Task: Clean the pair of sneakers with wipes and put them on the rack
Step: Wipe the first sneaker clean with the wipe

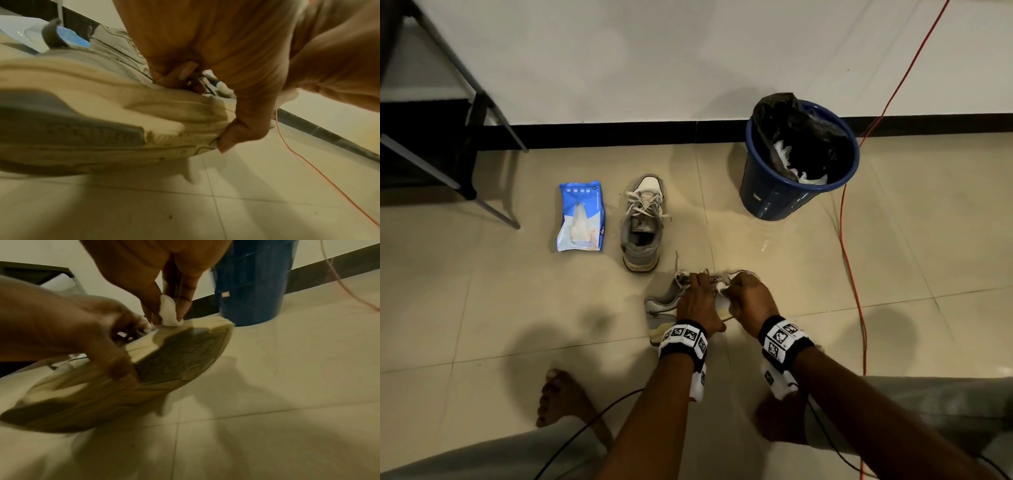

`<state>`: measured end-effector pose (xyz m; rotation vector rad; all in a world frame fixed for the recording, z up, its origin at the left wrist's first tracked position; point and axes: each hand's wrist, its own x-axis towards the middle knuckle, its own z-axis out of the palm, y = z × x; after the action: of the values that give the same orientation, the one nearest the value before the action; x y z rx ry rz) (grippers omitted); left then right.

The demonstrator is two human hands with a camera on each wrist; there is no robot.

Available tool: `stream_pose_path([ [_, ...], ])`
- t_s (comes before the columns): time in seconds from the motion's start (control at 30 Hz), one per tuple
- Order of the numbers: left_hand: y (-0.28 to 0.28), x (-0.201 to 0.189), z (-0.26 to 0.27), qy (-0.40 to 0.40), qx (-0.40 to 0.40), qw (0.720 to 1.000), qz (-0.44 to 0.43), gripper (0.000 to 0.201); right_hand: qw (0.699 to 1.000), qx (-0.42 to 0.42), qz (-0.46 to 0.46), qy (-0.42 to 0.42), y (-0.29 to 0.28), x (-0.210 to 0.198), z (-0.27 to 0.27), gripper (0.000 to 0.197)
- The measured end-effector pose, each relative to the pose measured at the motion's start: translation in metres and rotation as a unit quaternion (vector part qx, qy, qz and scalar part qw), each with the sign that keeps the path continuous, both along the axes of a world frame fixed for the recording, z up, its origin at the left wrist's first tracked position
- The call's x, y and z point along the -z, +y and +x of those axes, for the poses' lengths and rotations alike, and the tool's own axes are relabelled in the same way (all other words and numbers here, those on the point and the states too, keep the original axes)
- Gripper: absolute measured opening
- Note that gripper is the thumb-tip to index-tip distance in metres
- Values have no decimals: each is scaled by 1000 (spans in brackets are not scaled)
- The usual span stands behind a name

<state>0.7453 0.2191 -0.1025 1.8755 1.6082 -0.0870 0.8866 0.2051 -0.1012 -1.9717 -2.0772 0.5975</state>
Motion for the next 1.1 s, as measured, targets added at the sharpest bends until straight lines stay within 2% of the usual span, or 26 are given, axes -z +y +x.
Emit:
stream_pose_path([
  [0.03, 2, 0, -1, 1, -2, 1000, -1, 110, 999, 44, -13, 17, 5, -3, 5, 21],
  [0.07, 3, 1, -1, 2, 1, 1000, -3, 110, 992, 121, -20, 25, 13, -3, 16, 13],
  [0.1, 4, 1, -1, 5, 3, 1000, -3, 110, 978, 203, -16, 39, 22, -2, 27, 12],
  [0.13, 5, 2, -1, 6, 3, 1000, -3, 111, 971, 237, -18, 41, 25, 0, 32, 15],
  [0.17, 5, 3, -1, 5, 2, 1000, -6, 110, 972, 228, -11, 58, 23, -1, 28, 17],
  [0.27, 10, 5, -1, -9, -14, 1000, -9, 106, 988, 97, -2, 117, 0, 2, -3, 18],
  [0.3, 12, 5, -1, -9, -15, 1000, -12, 104, 986, 106, -9, 130, 3, 3, -2, 15],
  [0.4, 9, 5, 0, 5, -21, 1000, -11, 103, 966, 245, -41, 71, 35, 6, 22, 15],
  [0.43, 5, 5, 2, 7, -23, 1000, -9, 106, 968, 240, -48, 52, 39, 6, 23, 15],
  [0.47, 1, 6, 4, 7, -26, 1000, -4, 109, 980, 189, -52, 33, 37, 1, 16, 14],
  [0.53, -6, 8, 8, 8, -33, 999, 16, 109, 997, 34, -68, -20, 24, -3, -9, 14],
  [0.57, -10, 9, 9, 10, -33, 999, 24, 110, 997, 0, -66, -33, 22, -3, -8, 13],
  [0.63, -14, 12, 10, 9, -32, 999, 37, 114, 994, 85, -62, -35, 33, -8, 12, 15],
  [0.7, -11, 11, 7, 5, -40, 999, 32, 117, 987, 154, -46, 5, 40, -6, 31, 18],
  [0.8, 5, 7, 1, -12, -58, 998, 16, 112, 996, 46, -7, 70, 20, -12, 15, 27],
  [0.83, 9, 6, -1, -12, -57, 998, 11, 110, 996, 41, 11, 83, 16, -9, 13, 27],
  [0.87, 12, 6, -2, -10, -55, 998, 7, 108, 994, 73, 22, 83, 17, -5, 18, 24],
  [0.93, 15, 7, -1, -3, -51, 999, 9, 107, 979, 188, 19, 82, 27, 2, 35, 20],
  [0.97, 15, 8, -2, -2, -50, 999, 9, 105, 973, 210, 21, 88, 28, 4, 35, 17],
  [1.0, 15, 9, -1, -6, -52, 999, 10, 103, 976, 192, 36, 101, 24, 4, 28, 14],
  [1.1, 19, 11, -6, -27, -75, 997, 6, 94, 990, 45, 49, 125, -1, 5, -10, 6],
])
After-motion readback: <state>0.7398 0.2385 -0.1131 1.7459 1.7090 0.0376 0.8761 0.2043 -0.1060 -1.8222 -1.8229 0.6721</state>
